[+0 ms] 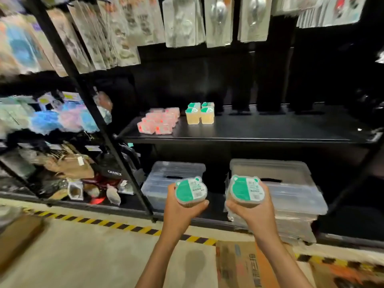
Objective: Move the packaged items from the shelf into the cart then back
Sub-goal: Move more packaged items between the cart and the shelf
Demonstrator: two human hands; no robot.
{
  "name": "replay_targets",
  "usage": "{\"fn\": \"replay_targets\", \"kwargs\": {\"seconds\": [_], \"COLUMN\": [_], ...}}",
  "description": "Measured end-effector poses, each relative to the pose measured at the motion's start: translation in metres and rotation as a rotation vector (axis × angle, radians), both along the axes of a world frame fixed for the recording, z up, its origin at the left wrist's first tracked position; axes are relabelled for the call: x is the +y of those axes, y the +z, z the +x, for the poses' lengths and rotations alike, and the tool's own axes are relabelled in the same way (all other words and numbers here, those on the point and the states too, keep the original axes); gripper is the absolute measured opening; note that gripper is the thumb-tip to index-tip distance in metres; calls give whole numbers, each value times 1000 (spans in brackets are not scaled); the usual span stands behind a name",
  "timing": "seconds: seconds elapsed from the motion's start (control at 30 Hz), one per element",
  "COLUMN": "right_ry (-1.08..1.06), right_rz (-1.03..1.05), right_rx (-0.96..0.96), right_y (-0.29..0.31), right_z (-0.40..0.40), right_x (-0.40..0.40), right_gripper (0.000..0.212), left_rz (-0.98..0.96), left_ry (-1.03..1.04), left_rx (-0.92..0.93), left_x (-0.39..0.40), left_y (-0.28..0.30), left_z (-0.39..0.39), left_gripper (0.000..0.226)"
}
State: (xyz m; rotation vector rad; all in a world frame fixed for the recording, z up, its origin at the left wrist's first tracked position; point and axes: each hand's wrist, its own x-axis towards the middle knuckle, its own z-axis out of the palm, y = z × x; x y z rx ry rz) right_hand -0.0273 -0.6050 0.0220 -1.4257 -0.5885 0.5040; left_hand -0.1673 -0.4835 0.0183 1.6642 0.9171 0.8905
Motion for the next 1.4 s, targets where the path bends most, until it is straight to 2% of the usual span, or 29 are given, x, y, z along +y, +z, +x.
{"fn": "replay_targets", "kwargs": {"seconds": [0.3, 0.6, 0.73, 0.83, 1.1, 1.17, 1.27, 1.4], "right_ry": [10, -45, -37, -35, -61, -66, -100, -125], "right_rz": [-9, 15, 16, 4, -50, -69, -91, -101], "right_rx": [-42, -24, -44, -42, -67, -67, -62, -36], "right_y": [0, -6, -2, -4, -7, -9, -11, -15], "right_z": [10, 66, 97, 116, 150, 157, 164, 176], "right_x": [95, 203, 249, 276, 339, 351, 367, 386], "right_gripper": [83, 82, 80, 83, 80, 79, 80, 80], "left_rz": [-20, 28, 30, 110, 58, 47, 41, 35], "left_ry": [-19, -97, -57, -49, -81, -85, -104, -120], "left_rx": [-3, -24, -30, 19, 88, 121, 160, 184], "left_x": [99, 217, 268, 300, 378, 394, 418, 433], "left_y": [-9, -12, -11, -14, -17, -23, -38, -55], "left_z": [12, 77, 108, 128, 179, 194, 214, 232], "left_gripper": [69, 65, 66, 61, 46, 47, 62, 46]}}
